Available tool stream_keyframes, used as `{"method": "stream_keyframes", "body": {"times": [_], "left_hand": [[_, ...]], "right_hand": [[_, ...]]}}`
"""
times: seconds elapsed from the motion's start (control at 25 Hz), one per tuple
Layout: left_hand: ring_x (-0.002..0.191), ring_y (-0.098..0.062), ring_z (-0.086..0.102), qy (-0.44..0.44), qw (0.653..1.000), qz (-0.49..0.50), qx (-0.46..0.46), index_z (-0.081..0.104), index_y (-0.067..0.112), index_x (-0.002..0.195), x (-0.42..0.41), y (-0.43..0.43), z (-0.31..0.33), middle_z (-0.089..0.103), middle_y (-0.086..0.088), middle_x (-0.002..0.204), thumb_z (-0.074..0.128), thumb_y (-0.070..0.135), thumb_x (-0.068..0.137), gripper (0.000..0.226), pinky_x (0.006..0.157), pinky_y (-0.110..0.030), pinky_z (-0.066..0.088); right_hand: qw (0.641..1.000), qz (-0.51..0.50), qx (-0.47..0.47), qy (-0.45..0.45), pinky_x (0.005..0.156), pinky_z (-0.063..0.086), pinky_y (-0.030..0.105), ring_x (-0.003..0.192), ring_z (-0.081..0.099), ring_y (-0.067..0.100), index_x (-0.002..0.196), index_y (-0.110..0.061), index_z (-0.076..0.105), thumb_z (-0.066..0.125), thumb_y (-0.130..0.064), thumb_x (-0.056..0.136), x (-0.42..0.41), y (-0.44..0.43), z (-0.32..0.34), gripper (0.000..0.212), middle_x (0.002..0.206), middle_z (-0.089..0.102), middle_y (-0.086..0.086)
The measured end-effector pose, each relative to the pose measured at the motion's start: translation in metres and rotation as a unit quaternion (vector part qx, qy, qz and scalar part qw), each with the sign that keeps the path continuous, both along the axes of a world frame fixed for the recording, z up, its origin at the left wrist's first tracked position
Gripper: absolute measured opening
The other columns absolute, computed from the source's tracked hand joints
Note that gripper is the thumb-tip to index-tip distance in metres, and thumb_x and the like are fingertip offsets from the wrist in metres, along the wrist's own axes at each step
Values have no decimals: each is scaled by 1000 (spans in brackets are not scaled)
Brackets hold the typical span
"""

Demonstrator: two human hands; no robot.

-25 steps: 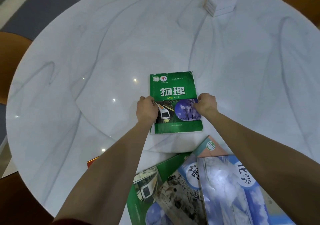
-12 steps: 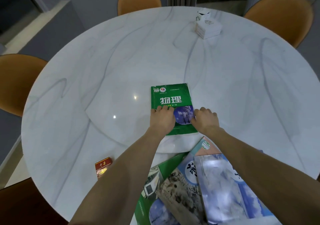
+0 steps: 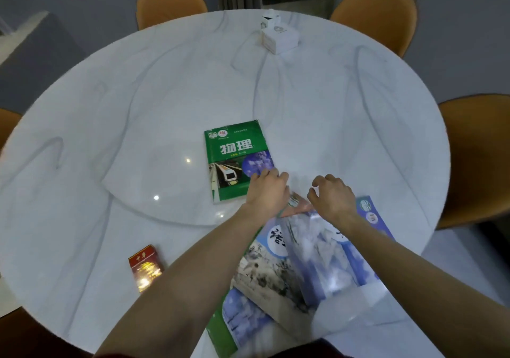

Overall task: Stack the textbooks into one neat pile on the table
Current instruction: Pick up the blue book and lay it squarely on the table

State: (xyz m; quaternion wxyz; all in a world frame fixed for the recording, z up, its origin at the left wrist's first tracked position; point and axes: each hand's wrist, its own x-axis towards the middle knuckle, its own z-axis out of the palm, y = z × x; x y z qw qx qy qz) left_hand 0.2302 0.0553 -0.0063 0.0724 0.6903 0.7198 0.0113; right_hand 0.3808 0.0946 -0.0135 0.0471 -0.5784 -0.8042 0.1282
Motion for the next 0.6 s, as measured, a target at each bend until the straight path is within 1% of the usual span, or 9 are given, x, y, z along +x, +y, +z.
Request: {"method": "stream_keyframes", "body": {"times": [0.08,0.16,0.24,0.36,0.48,0.52,0.6], "left_hand": [[114,-32,52,5,999,-31,-3,54,12,122,19,-1,-5,59,-12,121,42,31,93,37,93,-43,39],[113,-30,52,10,999,-52,-1,54,13,121,32,-3,-13,59,-10,120,41,28,93,34,91,-41,38],[111,-29,52,8,997,-81,-1,54,14,120,44,-5,-20,59,-9,118,41,27,93,33,89,-40,37],[111,-30,52,-11,992,-121,-18,53,13,121,54,-7,-35,59,-11,119,42,28,94,33,91,-40,37],[110,-32,51,-34,988,-137,-57,53,10,119,59,-5,-50,58,-14,119,44,27,93,33,93,-40,39],[111,-32,51,-48,987,-135,-74,52,8,120,61,-3,-54,57,-15,120,45,27,93,33,91,-41,41],[113,-32,49,-59,984,-134,-98,50,7,122,66,0,-58,55,-16,122,46,28,93,36,86,-43,43]], "right_hand": [[1000,-29,5,5,77,49,38,96,59,33,107,-6,63,44,-25,92,24,-16,-3,30,104,63,15],[998,-53,-1,22,69,47,35,92,60,34,102,-4,63,46,-24,91,43,-31,-9,29,99,63,15],[995,-86,-18,38,70,49,36,91,61,34,101,-4,63,47,-24,90,62,-46,-15,28,99,63,16],[988,-150,-39,22,73,48,37,95,59,34,105,-6,64,49,-25,91,86,-71,-30,29,103,64,16],[968,-232,-90,46,70,47,35,96,58,33,104,-5,61,50,-24,91,101,-94,-46,26,107,62,14],[959,-259,-105,57,67,45,33,92,57,32,103,-6,60,50,-23,90,105,-101,-51,24,107,61,14],[942,-302,-127,73,63,42,30,79,54,29,99,-6,60,51,-23,89,110,-113,-59,22,102,62,14]]}}
